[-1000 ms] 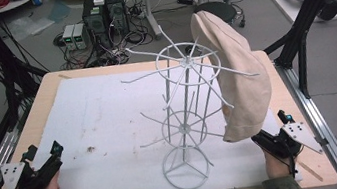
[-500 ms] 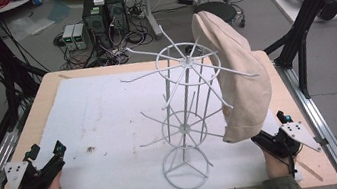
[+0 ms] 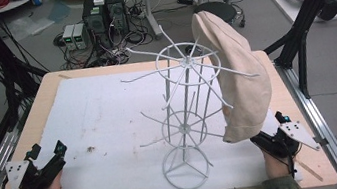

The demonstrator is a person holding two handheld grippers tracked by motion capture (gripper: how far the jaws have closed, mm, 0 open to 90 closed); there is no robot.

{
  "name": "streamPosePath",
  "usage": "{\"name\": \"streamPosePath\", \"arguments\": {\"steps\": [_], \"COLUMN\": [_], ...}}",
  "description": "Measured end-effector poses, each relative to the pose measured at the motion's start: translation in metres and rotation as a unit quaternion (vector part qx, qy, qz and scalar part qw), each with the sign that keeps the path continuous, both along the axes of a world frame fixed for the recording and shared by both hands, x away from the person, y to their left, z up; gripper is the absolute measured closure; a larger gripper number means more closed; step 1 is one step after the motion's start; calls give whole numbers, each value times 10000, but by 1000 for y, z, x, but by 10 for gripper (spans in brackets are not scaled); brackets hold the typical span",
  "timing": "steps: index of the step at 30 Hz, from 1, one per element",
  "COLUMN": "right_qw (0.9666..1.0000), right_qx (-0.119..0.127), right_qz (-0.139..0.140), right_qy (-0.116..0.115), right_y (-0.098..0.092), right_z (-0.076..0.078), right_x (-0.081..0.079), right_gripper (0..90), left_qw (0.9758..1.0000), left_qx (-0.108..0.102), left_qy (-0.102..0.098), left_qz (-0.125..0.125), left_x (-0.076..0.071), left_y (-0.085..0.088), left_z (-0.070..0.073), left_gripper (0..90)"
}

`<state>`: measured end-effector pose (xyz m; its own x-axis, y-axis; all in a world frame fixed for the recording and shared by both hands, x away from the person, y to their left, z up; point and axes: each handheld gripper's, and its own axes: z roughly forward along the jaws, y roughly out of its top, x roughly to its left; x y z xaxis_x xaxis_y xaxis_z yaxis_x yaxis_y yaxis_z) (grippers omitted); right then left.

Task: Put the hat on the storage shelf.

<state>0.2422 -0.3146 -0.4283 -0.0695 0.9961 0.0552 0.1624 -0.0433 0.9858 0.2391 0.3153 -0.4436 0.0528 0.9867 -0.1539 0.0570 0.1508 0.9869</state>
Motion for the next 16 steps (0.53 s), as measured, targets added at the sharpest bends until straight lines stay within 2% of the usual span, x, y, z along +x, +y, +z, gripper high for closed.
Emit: {"name": "streamPosePath", "arguments": {"steps": [9, 13, 16], "right_qw": [10000, 10000, 9999], "right_qx": [35, 6, 4], "right_qz": [-2, 10, 21], "right_qy": [59, 93, 153], "right_y": [0, 0, 1], "right_z": [-1, -2, -3], "right_x": [1, 2, 4], "right_gripper": [115, 115, 115], "left_qw": [10000, 9998, 9999], "left_qx": [-41, -192, -163], "left_qy": [16, 32, 10], "left_qz": [2, -23, -19], "left_x": [-1, -1, -1], "left_y": [1, 3, 2], "left_z": [0, -1, -1], "left_gripper": [226, 225, 225]}}
